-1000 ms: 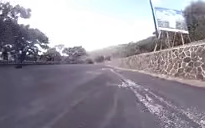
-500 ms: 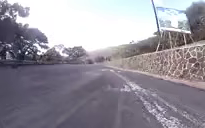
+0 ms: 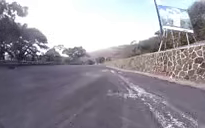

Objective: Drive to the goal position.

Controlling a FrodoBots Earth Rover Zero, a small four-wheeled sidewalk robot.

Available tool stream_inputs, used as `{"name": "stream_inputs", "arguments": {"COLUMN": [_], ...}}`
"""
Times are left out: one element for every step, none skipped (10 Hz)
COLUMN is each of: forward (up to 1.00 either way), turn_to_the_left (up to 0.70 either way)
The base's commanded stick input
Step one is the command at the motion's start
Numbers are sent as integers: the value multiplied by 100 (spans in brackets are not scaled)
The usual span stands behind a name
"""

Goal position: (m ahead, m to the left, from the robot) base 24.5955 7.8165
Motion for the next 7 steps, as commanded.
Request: {"name": "stream_inputs", "arguments": {"forward": [70,70,70,70,70,70,70], "turn_to_the_left": [0,0,0,0,0,0,0]}}
